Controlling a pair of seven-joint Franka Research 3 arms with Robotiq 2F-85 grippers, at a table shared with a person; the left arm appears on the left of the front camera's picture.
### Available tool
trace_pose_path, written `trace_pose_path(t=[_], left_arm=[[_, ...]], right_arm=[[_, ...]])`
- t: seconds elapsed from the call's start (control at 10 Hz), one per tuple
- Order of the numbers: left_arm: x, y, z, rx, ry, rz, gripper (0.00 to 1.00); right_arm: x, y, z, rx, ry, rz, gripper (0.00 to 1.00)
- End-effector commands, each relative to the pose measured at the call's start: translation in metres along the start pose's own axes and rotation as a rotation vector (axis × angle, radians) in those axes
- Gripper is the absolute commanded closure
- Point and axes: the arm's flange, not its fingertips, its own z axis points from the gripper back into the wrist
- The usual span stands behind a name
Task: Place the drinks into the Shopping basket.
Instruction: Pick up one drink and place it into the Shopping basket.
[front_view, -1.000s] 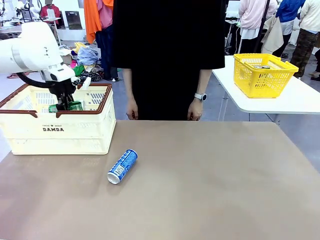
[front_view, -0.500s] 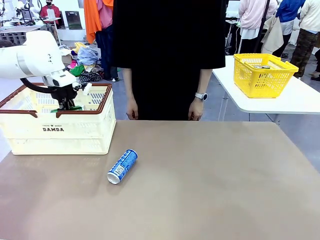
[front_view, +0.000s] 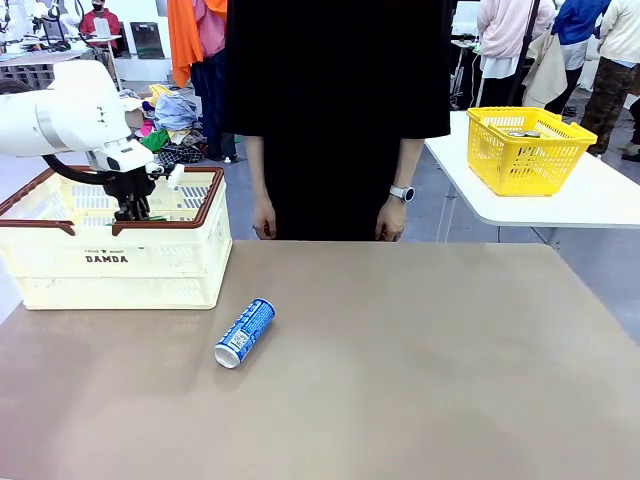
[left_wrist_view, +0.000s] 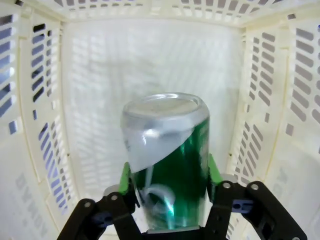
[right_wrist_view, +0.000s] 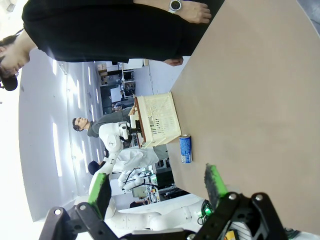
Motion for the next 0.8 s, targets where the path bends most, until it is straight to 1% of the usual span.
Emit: trace_pose_path(t=[0.0, 0.4, 0.5, 0.6, 0.7], left_arm=[[-0.001, -0.001, 0.009, 0.017, 0.015, 0.015, 0.00], [-0.003, -0.003, 0.017, 0.043, 0.005, 0.005, 0.00], [-0.006, -0.004, 0.022, 0.054, 0.007, 0.008, 0.00], [-0.012, -0.006, 0.038, 0.068, -0.007, 0.031, 0.00], [-0.023, -0.012, 0.070, 0.087, -0.058, 0.093, 0.10]], right_arm=[[-0.002, 0.002, 0.000, 0.002, -0.004, 0.008, 0.00], [-0.002, 0.002, 0.000, 0.002, -0.004, 0.008, 0.00], [-0.002, 0.002, 0.000, 0.002, -0.004, 0.008, 0.00], [-0.002, 0.002, 0.000, 0.002, -0.004, 0.008, 0.00], [-0.002, 0.002, 0.000, 0.002, -0.004, 0.008, 0.00]])
